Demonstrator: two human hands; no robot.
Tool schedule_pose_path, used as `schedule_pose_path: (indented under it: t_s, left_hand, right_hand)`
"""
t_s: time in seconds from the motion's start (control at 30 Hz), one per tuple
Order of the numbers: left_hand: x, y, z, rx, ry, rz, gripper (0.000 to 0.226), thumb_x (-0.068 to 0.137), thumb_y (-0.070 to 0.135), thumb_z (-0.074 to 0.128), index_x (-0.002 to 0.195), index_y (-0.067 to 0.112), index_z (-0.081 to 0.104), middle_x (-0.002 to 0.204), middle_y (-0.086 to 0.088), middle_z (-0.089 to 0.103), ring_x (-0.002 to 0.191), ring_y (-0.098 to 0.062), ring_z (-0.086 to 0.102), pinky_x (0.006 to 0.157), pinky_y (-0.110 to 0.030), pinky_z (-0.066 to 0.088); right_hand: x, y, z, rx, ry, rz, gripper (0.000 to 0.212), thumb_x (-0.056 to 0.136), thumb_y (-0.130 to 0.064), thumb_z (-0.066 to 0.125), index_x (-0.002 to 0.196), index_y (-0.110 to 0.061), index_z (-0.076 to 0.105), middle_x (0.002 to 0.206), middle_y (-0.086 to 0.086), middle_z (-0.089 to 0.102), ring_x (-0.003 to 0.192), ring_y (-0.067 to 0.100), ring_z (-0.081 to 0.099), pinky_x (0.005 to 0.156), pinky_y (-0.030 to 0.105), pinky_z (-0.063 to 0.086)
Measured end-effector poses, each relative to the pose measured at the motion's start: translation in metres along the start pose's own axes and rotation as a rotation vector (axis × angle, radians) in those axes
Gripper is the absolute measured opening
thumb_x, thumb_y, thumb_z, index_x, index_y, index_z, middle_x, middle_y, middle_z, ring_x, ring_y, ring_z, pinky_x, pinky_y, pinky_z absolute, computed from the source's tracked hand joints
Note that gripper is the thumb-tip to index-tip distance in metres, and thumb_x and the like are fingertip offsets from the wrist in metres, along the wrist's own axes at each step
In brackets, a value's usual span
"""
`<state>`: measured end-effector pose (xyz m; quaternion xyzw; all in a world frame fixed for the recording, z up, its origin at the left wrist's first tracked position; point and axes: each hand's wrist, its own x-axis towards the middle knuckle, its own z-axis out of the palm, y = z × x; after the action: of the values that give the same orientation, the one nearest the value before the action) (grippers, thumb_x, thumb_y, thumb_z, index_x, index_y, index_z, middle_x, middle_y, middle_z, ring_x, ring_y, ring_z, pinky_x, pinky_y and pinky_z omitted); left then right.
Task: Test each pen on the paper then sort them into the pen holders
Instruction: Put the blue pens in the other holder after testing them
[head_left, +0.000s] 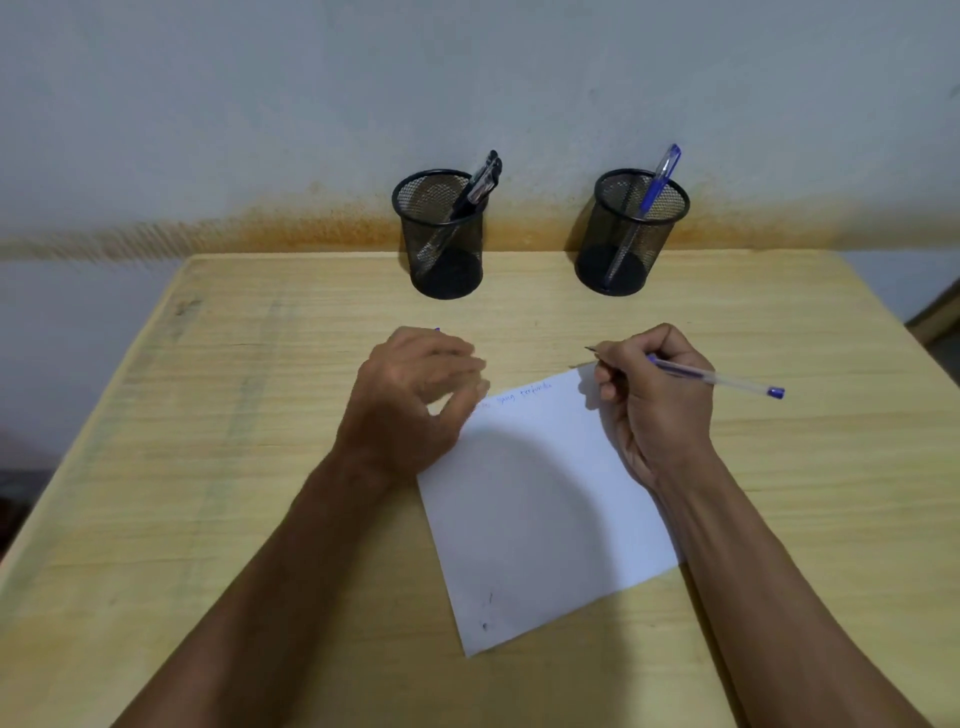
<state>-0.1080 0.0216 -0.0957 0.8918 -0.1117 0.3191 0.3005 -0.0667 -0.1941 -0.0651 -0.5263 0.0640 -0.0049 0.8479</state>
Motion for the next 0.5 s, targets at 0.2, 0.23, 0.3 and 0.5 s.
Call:
schedule_pose_path:
  t_s: [0.2,0.23,0.3,0.5]
  left_hand:
    - [0.007,-0.004,-0.008,0.178,0.008,-0.519,0.03,0.088,0.033,0.068,0.112,0.015,0.071,0.121,-0.005,0.062,0.119,-0.025,0.05,0.098,-0.047,0.044]
    - [0.006,-0.006,-0.008,0.181,-0.006,-0.54,0.027,0.088,0.034,0.067,0.108,0.015,0.073,0.119,-0.005,0.063,0.117,-0.025,0.051,0.098,-0.047,0.044]
    - [0.006,-0.008,-0.008,0.197,-0.018,-0.529,0.022,0.088,0.033,0.066,0.099,0.017,0.076,0.111,-0.003,0.068,0.111,-0.025,0.056,0.094,-0.047,0.048]
    - [0.014,0.003,-0.01,0.231,-0.023,-0.508,0.015,0.09,0.022,0.064,0.083,0.014,0.076,0.089,0.0,0.072,0.093,-0.027,0.06,0.075,-0.035,0.045]
  right_hand:
    - [0.001,0.001,-0.002,-0.102,-0.042,-0.015,0.03,0.088,0.015,0.062,0.069,-0.006,0.052,0.059,0.013,0.058,0.047,0.017,0.051,0.047,0.026,0.044]
    - [0.001,0.001,-0.003,-0.099,-0.045,-0.008,0.03,0.088,0.015,0.062,0.069,-0.007,0.052,0.059,0.012,0.058,0.048,0.017,0.051,0.048,0.028,0.043]
    - [0.001,0.002,-0.003,-0.089,-0.058,0.005,0.032,0.088,0.014,0.063,0.068,-0.008,0.052,0.06,0.012,0.057,0.049,0.018,0.052,0.049,0.029,0.041]
    - [-0.003,0.001,-0.007,-0.199,-0.087,-0.02,0.02,0.086,0.005,0.073,0.082,-0.006,0.057,0.068,0.013,0.065,0.056,0.02,0.062,0.053,0.033,0.051]
